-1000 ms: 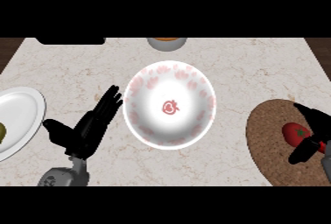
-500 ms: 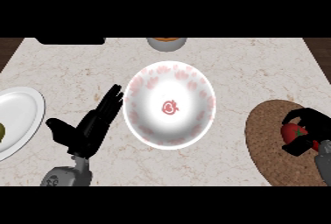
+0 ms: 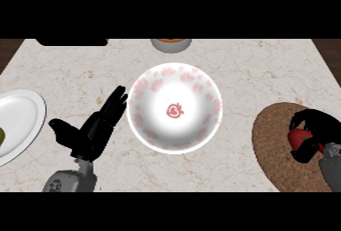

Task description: Pick the tomato from the placemat and place it in the bowl

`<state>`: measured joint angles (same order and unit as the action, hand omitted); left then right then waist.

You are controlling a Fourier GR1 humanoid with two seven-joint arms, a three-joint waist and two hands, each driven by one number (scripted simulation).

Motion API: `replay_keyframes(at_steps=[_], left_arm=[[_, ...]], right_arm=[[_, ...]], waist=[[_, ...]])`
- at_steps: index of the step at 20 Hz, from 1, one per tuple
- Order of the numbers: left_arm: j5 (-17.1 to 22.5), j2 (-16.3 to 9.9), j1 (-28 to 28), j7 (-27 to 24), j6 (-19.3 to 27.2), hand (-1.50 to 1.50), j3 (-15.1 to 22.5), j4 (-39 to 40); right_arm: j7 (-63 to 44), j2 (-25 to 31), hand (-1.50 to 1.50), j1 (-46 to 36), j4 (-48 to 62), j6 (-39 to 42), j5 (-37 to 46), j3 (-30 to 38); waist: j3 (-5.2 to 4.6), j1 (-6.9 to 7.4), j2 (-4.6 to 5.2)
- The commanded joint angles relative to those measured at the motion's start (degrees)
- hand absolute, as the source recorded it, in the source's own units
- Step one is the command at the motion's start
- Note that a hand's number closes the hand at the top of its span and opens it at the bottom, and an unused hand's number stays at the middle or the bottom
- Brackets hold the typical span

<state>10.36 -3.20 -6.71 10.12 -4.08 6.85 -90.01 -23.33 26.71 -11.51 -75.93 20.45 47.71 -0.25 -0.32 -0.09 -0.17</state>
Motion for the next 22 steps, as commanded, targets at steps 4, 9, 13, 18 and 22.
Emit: replay_keyframes(at_steps=[4,9,13,18,22], left_arm=[[-0.7,-0.2,2.6,0.1,-0.6,0.0,0.9,-2.4],[-0.5,0.8,-0.1,0.2,-2.2,0.0,2.6,0.4],[-0.4,-0.5,-0.5,0.6,-2.9,0.0,1.7,0.6],[-0.5,0.5,-1.8,-0.2,-2.3,0.0,0.7,2.3],[-0.1,-0.2,-1.6,-0.1,-2.4,0.0,-0.9,2.6]], right_arm=[[-13.0,-13.8,1.5,-0.3,-11.2,-2.2,9.0,-12.5],[-23.6,-26.2,1.5,-6.2,-10.1,-2.8,15.4,-29.5],[-37.8,-26.5,1.5,-10.3,-13.6,-5.9,16.1,-39.3],[-49.5,-26.6,1.5,-16.3,-19.1,-9.2,14.0,-47.6],[-55.9,-26.6,1.5,-22.5,-22.7,-9.3,17.7,-49.7]], waist=[[0.18,0.58,-0.32],[-0.06,5.54,0.0],[0.06,5.03,-0.53],[0.02,3.98,-0.53],[-0.08,3.32,-1.11]])
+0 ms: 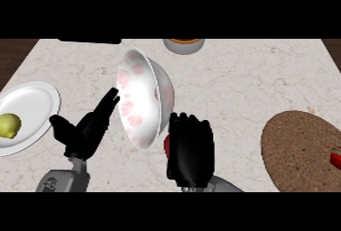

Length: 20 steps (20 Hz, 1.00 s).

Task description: Pick the tomato from the placemat and place it in the bowl

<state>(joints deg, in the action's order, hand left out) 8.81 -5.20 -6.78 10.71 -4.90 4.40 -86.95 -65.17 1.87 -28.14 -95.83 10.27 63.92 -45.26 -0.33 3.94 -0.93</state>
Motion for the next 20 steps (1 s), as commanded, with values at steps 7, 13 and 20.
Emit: replay_keyframes(at_steps=[7,13,20], left_arm=[[1.0,2.7,-2.4,-0.5,-0.7,0.0,1.8,-0.1],[1.5,2.4,-1.8,0.6,-1.6,0.0,2.3,-1.0],[0.1,2.8,-1.3,-0.6,-0.8,0.0,2.8,-1.3]], right_arm=[[-19.9,-1.8,1.5,-13.3,-5.8,3.6,2.1,-4.8],[-20.0,-1.8,1.5,-18.8,-4.1,3.8,1.7,-0.3],[-20.0,-1.8,1.5,-25.1,1.3,1.6,-0.3,6.2]], waist=[[-0.04,-1.51,-0.41],[-0.01,-1.31,-0.33],[0.1,-1.25,0.3]])
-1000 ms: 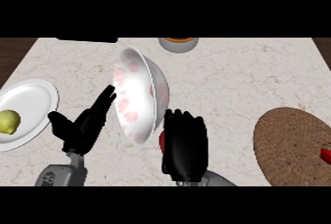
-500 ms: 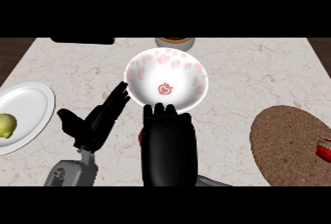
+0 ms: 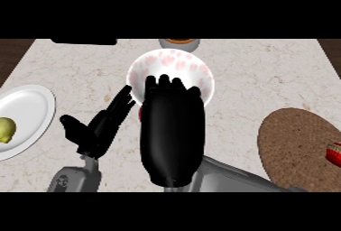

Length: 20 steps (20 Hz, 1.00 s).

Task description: Pick the tomato from the placemat and place it in the bowl

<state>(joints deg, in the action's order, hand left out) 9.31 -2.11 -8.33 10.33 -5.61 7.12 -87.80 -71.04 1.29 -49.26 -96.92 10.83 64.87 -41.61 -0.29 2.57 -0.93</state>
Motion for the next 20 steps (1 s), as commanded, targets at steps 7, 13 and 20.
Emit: replay_keyframes(at_steps=[7,13,20], left_arm=[[-1.0,1.0,0.4,0.2,0.6,0.0,1.5,-2.1],[1.3,-0.8,0.8,-0.8,-1.0,0.0,-1.8,-0.7],[-1.0,0.5,0.0,-1.1,0.3,0.0,-0.2,0.8]], right_arm=[[-12.3,-1.2,1.5,-8.8,13.2,-5.0,-3.1,6.5],[-8.4,-1.2,1.5,-10.5,22.0,-3.8,-0.3,7.8],[1.1,-1.3,1.5,-10.1,40.8,-8.5,-4.2,17.1]], waist=[[0.18,0.25,0.97],[0.2,-1.19,0.98],[0.22,-0.39,1.72]])
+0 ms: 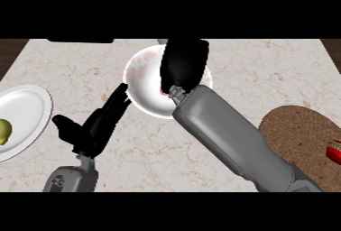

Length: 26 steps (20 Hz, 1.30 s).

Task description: Pick the tomato from the placemat and place it in the bowl

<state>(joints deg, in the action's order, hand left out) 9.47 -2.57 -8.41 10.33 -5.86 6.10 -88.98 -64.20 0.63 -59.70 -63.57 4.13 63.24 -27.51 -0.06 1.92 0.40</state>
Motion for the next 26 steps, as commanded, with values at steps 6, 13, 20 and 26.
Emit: replay_keyframes(at_steps=[6,13,20,26], left_arm=[[-0.1,0.5,0.7,0.6,0.0,0.0,0.7,-1.7],[-0.3,1.0,-0.9,0.8,0.9,0.0,-0.1,0.4],[-1.0,1.0,2.4,-1.1,0.2,0.0,0.9,-0.1],[0.9,-1.2,3.0,-1.3,-0.5,0.0,-2.7,0.4]], right_arm=[[-0.4,-0.6,-1.5,2.7,13.8,-14.3,-5.1,9.8],[8.0,-0.6,-1.5,6.4,7.0,-35.2,-8.7,12.9],[10.2,-0.6,-1.5,11.5,-10.7,-52.7,-9.3,4.7],[5.6,-0.6,-1.5,24.3,-31.2,-55.5,-0.7,-7.9]], waist=[[0.07,0.26,0.2],[0.18,-0.41,0.16],[0.11,-1.17,-0.83],[0.06,-3.76,-1.58]])
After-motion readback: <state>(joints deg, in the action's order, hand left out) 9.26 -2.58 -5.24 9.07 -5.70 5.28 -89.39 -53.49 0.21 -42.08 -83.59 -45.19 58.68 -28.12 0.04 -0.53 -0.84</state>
